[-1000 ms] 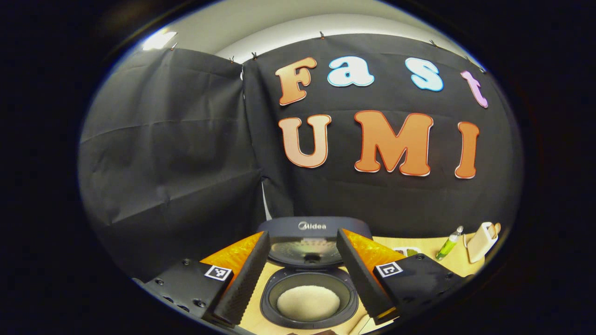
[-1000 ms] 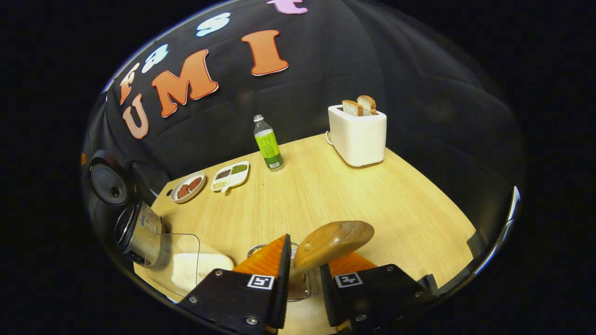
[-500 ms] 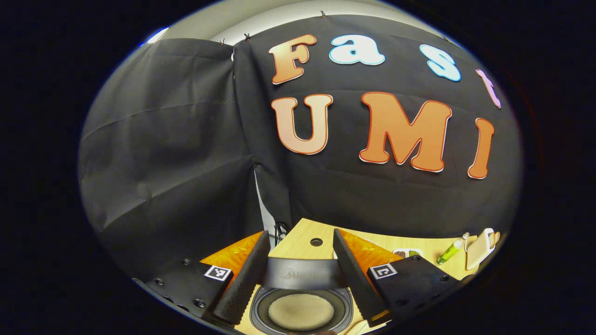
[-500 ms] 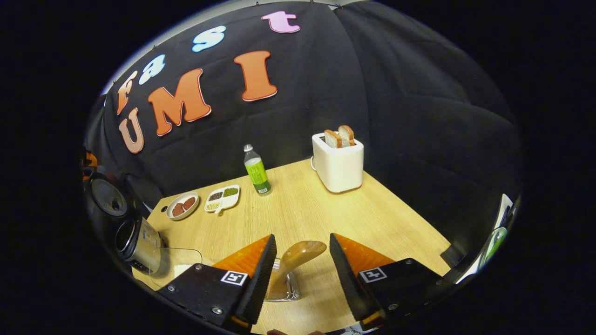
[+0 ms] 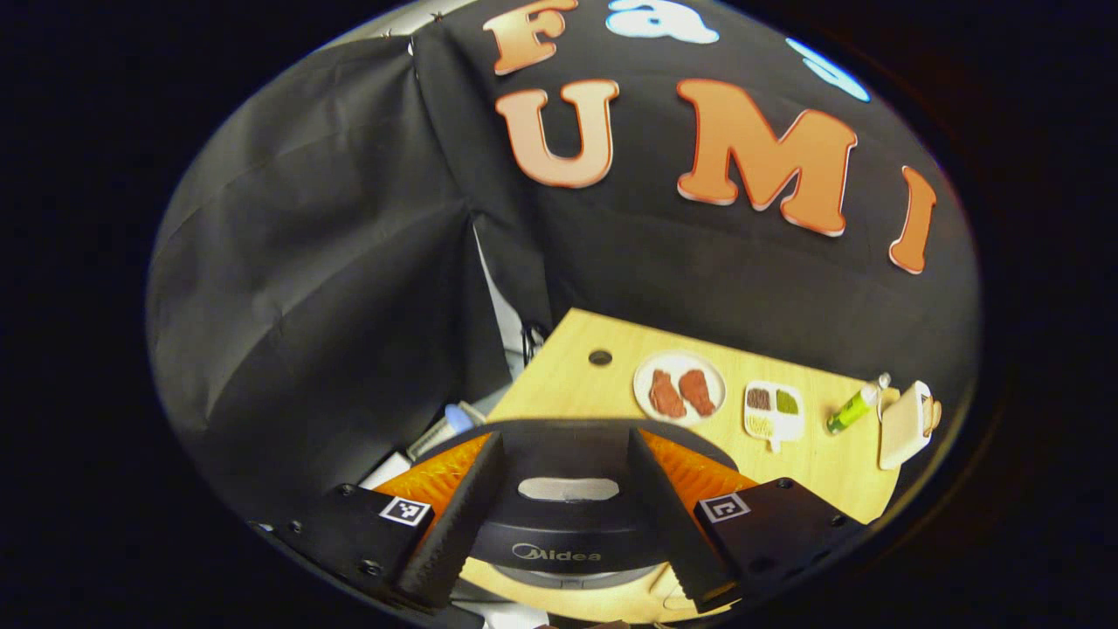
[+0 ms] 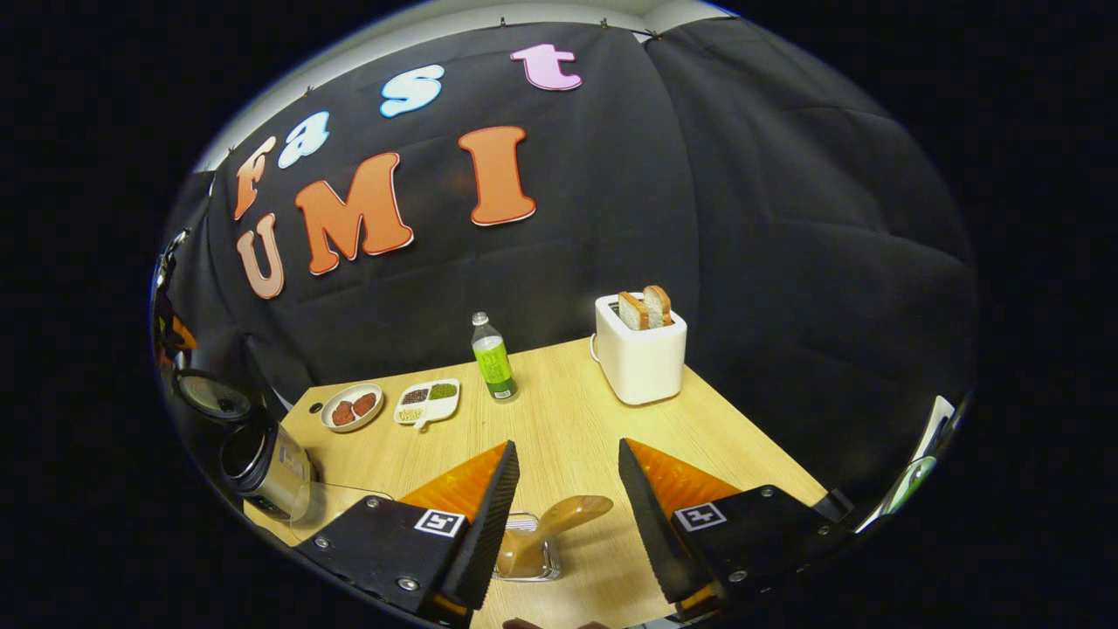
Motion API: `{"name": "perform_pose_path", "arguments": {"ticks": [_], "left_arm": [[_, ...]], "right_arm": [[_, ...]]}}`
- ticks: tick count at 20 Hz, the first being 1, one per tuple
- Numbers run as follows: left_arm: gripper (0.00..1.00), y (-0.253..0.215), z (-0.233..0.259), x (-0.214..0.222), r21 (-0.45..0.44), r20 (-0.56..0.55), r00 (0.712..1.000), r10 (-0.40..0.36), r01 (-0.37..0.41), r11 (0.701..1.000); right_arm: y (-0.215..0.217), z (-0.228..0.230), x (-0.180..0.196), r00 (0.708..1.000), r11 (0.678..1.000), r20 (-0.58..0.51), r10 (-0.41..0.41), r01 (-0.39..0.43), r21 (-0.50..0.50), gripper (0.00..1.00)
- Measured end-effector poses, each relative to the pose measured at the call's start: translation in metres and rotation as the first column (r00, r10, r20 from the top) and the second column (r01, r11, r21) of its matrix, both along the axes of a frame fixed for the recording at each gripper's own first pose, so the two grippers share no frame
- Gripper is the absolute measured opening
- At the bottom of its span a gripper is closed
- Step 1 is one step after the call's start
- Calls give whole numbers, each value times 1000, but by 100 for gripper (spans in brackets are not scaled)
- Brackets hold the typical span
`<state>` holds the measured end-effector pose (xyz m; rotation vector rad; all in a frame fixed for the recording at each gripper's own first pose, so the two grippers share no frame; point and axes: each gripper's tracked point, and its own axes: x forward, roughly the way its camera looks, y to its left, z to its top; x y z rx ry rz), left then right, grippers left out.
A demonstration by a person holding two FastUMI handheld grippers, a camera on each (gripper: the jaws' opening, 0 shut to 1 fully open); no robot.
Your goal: Close the left gripper, press the button to open the rice cooker; take a wooden spoon from the chopstick holder with the right hand, scoop a spoonful of rice and pour it into the rice cooker, then put the wooden spoon back into the chopstick holder.
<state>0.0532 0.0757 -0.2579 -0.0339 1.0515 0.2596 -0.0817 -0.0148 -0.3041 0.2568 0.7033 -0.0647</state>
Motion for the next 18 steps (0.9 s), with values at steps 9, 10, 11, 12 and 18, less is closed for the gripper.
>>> {"name": "perform_pose_path", "arguments": {"ticks": [9,10,11,12,18], "left_arm": [[96,-14,-60,-71,-95,-318,948,26,-60,994],[92,-16,-73,-79,-103,-344,939,27,-66,992],[92,-17,-84,-85,-113,-370,929,32,-78,991],[92,-18,-93,-92,-124,-397,917,39,-96,988],[94,-19,-109,-100,-142,-430,903,21,-91,986]], "right_arm": [[25,10,11,996,997,29,81,-81,0,72],[26,10,11,996,996,29,86,-86,2,72],[29,10,10,996,996,25,90,-90,6,72],[30,11,10,995,996,24,93,-93,7,72],[32,14,7,994,994,26,109,-108,-18,72]]}}
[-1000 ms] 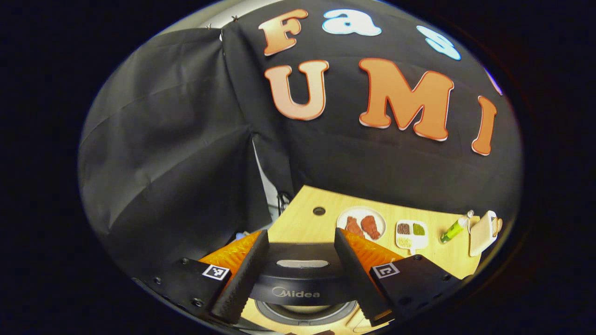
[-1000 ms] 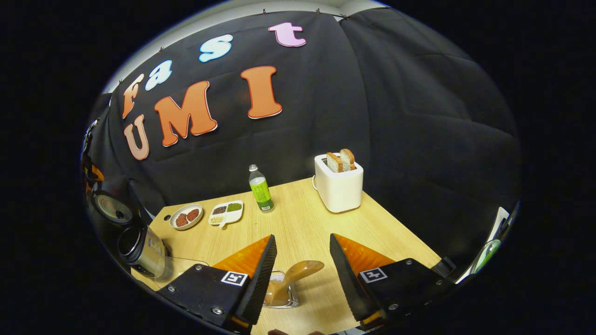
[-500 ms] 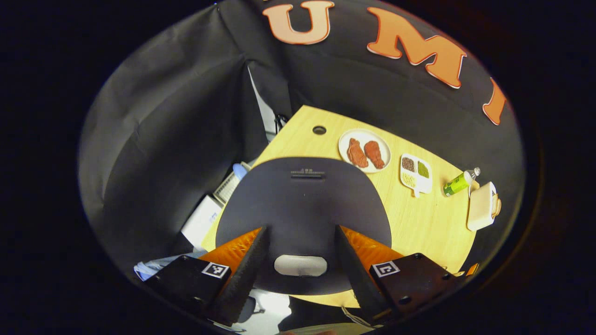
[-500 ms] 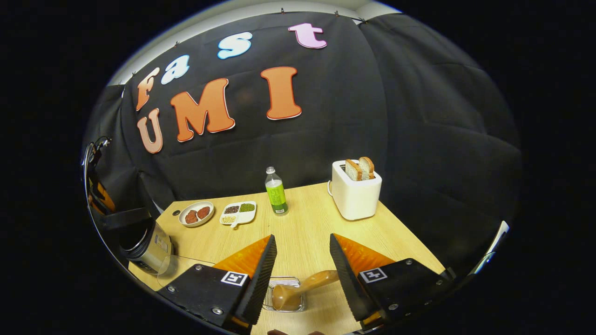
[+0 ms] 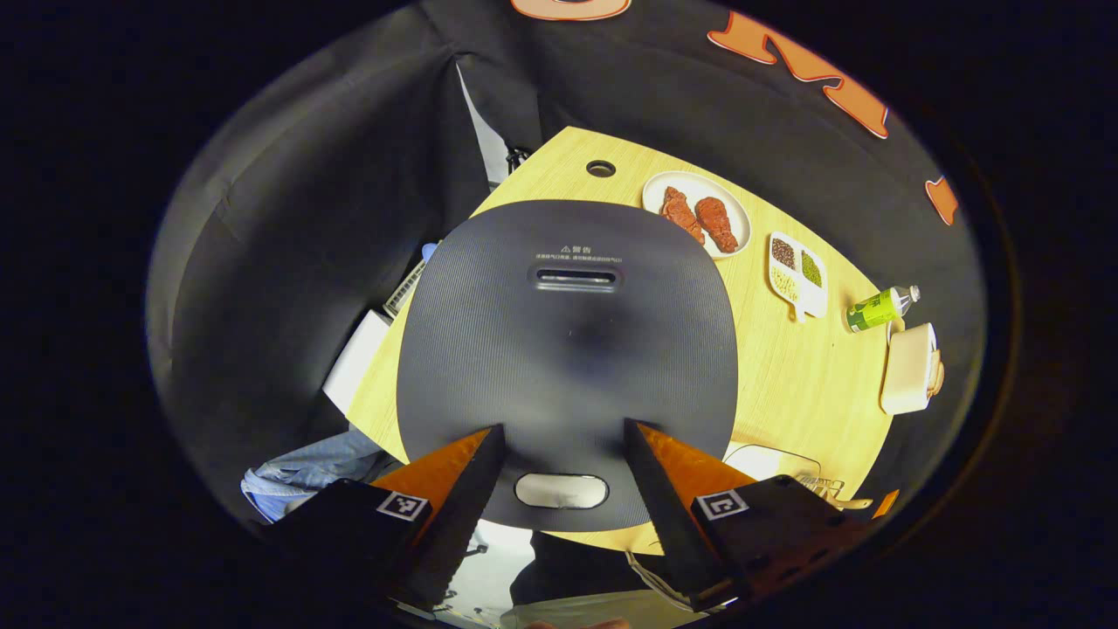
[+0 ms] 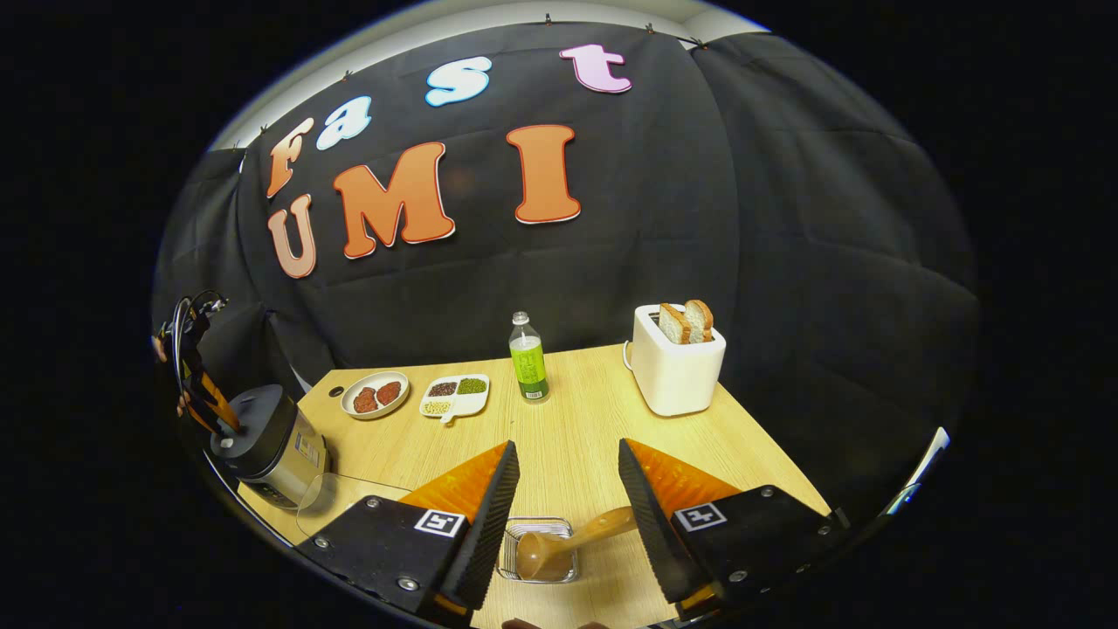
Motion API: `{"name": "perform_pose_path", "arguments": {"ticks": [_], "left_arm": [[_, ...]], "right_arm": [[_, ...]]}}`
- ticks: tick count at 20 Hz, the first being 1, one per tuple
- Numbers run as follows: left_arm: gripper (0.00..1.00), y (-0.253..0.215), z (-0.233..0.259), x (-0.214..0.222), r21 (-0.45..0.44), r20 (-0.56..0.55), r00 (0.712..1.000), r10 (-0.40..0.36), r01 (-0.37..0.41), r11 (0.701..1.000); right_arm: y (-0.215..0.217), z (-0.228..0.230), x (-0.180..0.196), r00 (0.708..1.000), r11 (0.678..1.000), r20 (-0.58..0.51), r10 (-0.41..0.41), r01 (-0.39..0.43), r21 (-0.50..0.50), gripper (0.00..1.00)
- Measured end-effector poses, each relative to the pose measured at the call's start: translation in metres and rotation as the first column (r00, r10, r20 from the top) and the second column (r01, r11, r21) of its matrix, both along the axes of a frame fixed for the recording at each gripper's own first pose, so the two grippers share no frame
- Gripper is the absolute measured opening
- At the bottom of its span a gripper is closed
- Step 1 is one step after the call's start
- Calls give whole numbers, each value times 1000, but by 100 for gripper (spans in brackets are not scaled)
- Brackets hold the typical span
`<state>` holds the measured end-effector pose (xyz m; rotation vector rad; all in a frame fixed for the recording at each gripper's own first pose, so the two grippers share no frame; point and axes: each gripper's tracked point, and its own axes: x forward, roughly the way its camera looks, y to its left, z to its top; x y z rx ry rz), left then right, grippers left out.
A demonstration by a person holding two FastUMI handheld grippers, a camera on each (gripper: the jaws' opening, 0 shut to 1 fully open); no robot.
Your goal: Close the left gripper, press the button to open the rice cooker; take a wooden spoon from the chopstick holder with the right hand, scoop a spoonful of rice and pour it into the rice cooker, then put the wooden spoon back into the chopstick holder.
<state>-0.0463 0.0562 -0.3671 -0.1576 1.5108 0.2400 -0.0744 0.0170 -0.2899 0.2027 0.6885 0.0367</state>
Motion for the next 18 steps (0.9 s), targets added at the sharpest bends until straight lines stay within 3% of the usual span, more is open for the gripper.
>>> {"name": "perform_pose_path", "arguments": {"ticks": [3,6,8,9,11,12,13,15,18], "left_arm": [[96,2,-1,8,9,24,1000,-14,13,1000],[98,1,2,20,34,151,988,-27,23,999],[92,-15,12,29,-5,268,963,-30,33,999],[92,-19,27,41,-5,351,935,-44,49,999],[93,-13,56,55,58,501,860,-98,80,995],[93,-20,80,67,97,574,807,-135,96,991],[92,-21,103,76,145,641,745,-184,118,982],[92,-33,143,83,214,729,630,-267,160,964],[90,-61,195,74,232,831,474,-291,180,956]], "right_arm": [[5,6,3,1000,1000,15,5,-5,0,72],[7,25,14,998,1000,59,17,-17,-10,72],[8,47,24,994,999,107,28,-26,-21,72],[9,60,31,990,999,139,30,-27,-24,72],[9,86,43,978,999,207,33,-26,-39,72],[10,99,50,969,999,244,33,-23,-45,81],[12,112,54,960,999,279,33,-21,-47,72],[17,136,60,940,999,338,36,-20,-50,73],[27,167,66,909,999,415,42,-25,-46,75]]}}
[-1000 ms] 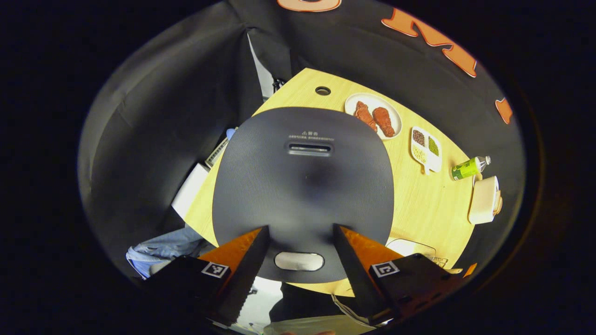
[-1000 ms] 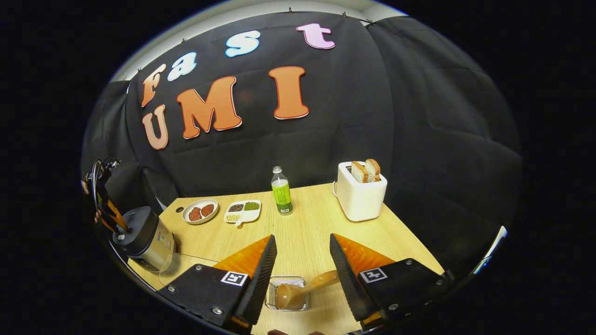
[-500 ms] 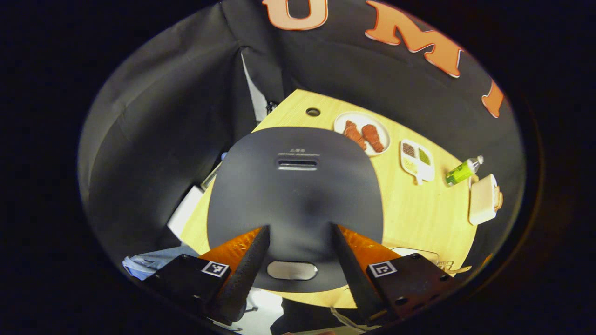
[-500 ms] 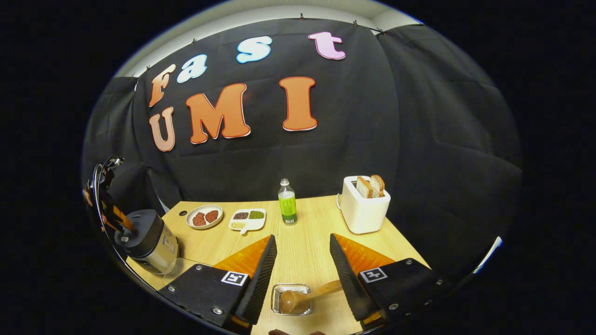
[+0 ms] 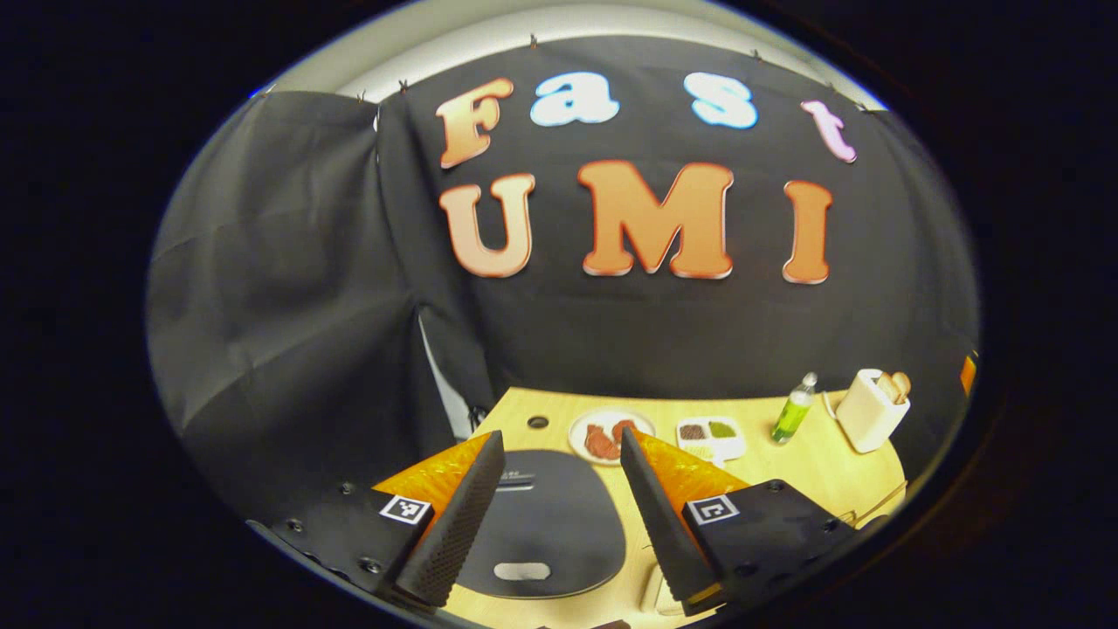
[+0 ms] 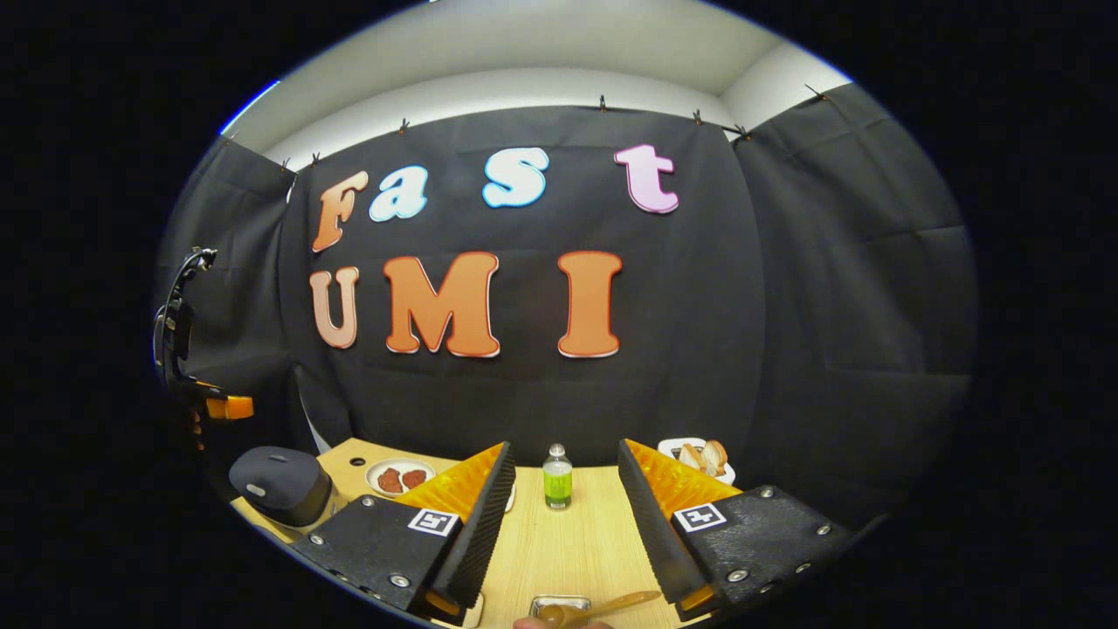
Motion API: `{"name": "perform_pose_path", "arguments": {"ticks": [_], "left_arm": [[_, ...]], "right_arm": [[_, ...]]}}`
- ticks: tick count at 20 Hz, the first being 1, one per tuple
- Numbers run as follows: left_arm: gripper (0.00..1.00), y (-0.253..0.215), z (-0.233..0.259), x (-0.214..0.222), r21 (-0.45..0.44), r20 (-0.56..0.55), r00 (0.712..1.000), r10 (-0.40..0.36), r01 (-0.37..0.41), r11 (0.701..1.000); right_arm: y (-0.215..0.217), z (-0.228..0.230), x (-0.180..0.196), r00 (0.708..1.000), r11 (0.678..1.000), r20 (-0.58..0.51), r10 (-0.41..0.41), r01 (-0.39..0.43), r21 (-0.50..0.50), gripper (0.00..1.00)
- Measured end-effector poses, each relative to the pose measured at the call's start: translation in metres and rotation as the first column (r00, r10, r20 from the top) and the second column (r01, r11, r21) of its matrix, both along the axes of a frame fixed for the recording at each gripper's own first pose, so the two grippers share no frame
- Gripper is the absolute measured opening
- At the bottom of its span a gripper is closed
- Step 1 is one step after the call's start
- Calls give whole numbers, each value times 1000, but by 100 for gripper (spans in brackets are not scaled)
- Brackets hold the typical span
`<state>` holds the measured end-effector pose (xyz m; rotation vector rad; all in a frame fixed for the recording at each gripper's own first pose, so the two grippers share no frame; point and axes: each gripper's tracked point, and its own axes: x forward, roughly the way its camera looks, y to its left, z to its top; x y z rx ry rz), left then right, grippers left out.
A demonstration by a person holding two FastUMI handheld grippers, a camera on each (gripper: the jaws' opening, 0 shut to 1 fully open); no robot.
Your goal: Close the left gripper, press the button to open the rice cooker; take a wooden spoon from the chopstick holder with the right hand, scoop a spoonful of rice and pour it into the rice cooker, then put the wooden spoon back into the chopstick holder.
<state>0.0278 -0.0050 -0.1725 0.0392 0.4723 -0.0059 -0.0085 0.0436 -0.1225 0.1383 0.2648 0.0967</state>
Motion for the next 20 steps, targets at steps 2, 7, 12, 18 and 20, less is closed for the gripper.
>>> {"name": "perform_pose_path", "arguments": {"ticks": [2,7,12,18,20], "left_arm": [[92,-12,28,-5,18,104,994,-21,19,1000],[97,-33,65,-12,33,240,970,-47,41,999],[95,-82,75,-25,-11,337,929,-150,163,987],[92,-91,87,-27,-4,380,912,-157,171,985],[92,-90,88,-27,-3,383,912,-149,162,987]], "right_arm": [[4,14,3,999,1000,43,5,-5,-8,82],[7,33,3,995,999,100,2,2,-34,80],[17,39,1,993,1000,115,22,-20,-22,80],[21,41,-5,993,999,114,38,-36,-26,80],[19,41,-8,992,999,116,41,-37,-31,80]]}}
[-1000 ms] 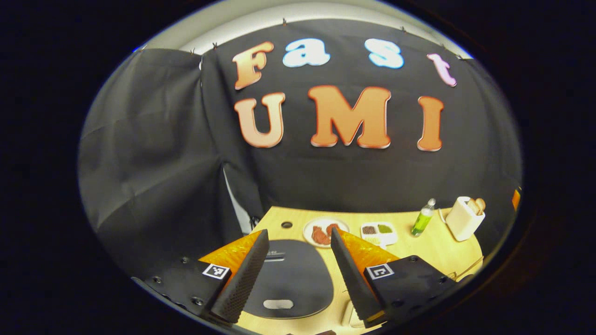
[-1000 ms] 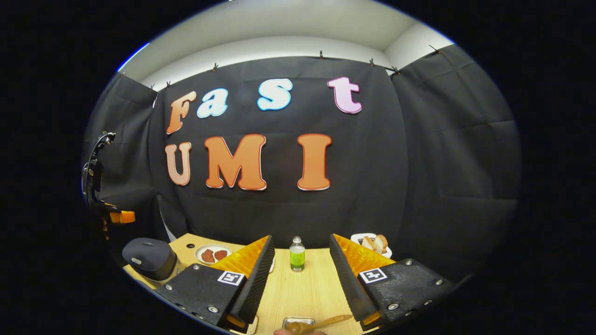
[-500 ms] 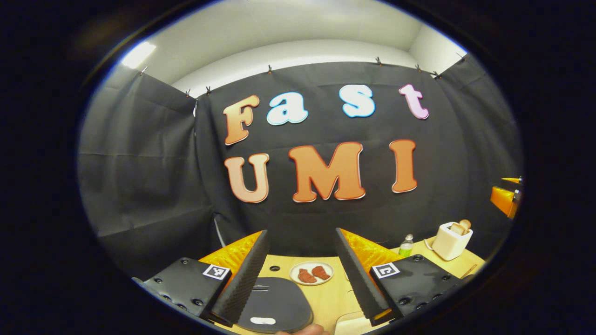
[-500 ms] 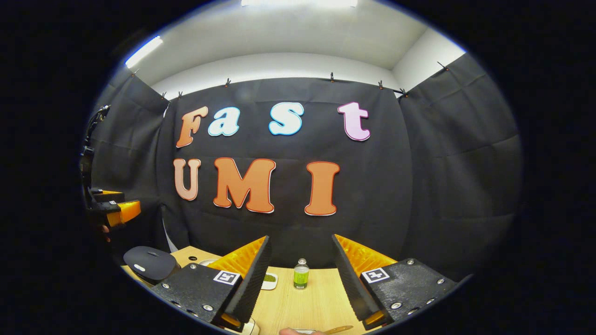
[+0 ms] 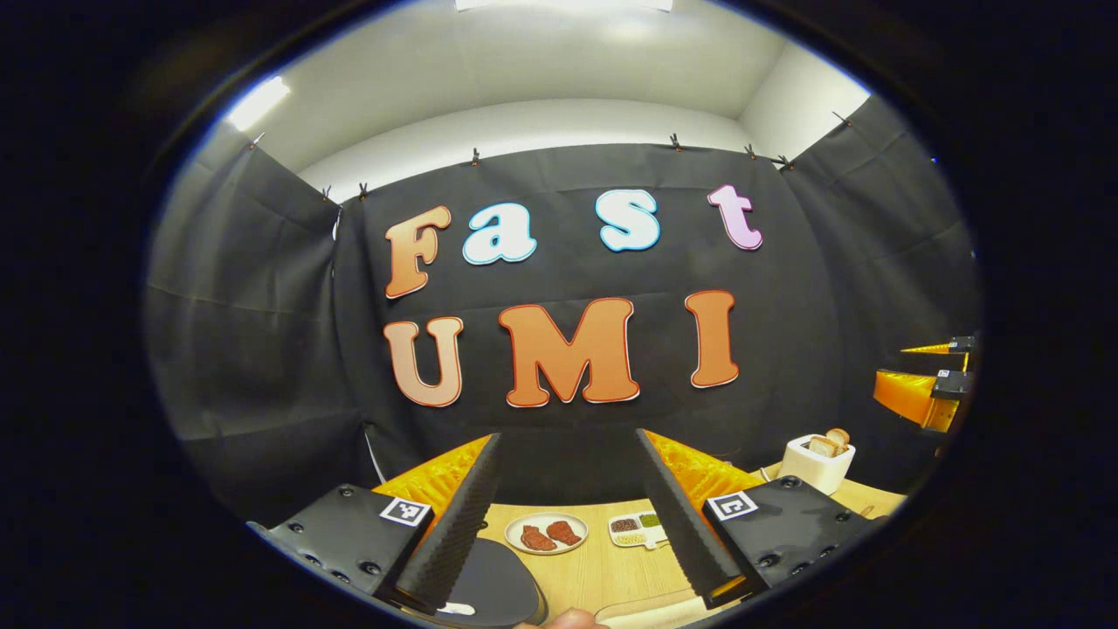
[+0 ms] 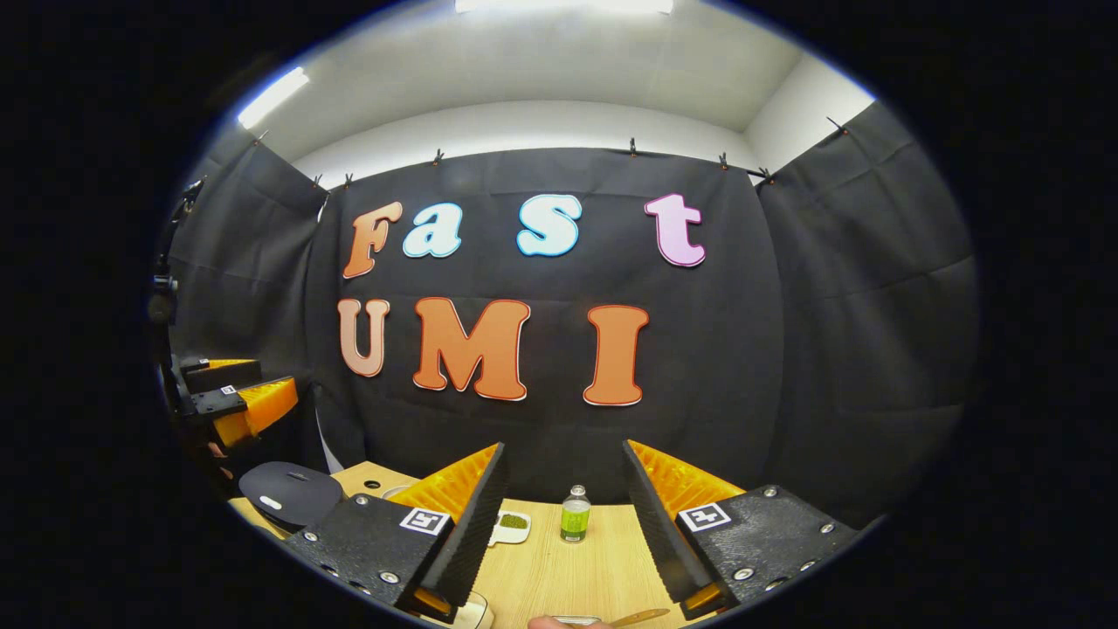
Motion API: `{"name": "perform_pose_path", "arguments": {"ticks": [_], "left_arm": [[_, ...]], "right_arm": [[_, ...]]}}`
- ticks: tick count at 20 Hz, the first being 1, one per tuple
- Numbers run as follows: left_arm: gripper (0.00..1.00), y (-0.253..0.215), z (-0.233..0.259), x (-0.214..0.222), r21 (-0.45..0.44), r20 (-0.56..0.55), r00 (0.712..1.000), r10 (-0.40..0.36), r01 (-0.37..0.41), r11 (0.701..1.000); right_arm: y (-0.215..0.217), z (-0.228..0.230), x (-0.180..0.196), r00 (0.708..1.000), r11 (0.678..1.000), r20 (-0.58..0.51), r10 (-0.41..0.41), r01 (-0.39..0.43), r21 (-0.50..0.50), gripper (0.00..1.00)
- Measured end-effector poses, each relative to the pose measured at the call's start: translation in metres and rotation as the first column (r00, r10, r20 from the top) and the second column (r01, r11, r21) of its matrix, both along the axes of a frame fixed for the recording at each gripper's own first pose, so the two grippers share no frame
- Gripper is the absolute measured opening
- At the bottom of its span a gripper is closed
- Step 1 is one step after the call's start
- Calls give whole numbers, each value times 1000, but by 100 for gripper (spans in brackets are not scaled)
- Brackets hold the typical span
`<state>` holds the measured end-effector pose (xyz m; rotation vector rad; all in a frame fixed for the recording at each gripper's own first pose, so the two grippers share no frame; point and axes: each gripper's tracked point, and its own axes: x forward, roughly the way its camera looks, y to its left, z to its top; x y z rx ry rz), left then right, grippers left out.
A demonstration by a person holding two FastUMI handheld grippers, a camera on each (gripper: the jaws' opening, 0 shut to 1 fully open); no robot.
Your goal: Close the left gripper, press the button to open the rice cooker; take a wooden spoon from the chopstick holder with the right hand, scoop a spoonful of rice and pour it into the rice cooker, then put the wooden spoon back into the chopstick holder.
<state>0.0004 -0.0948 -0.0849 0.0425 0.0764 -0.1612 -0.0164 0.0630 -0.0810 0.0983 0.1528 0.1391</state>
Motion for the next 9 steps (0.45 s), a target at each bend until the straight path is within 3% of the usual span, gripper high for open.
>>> {"name": "perform_pose_path", "arguments": {"ticks": [3,5,9], "left_arm": [[92,-17,-11,-7,-35,-37,999,-37,36,999],[92,-14,-10,-8,-27,-42,999,-26,25,999],[92,-19,-3,-5,-14,-21,999,-24,24,1000]], "right_arm": [[-1,-2,-2,1000,1000,-6,-3,3,1,84],[-4,-3,-4,1000,1000,-6,-10,10,-4,80],[-15,-1,-7,1000,999,-8,-30,30,-18,85]]}}
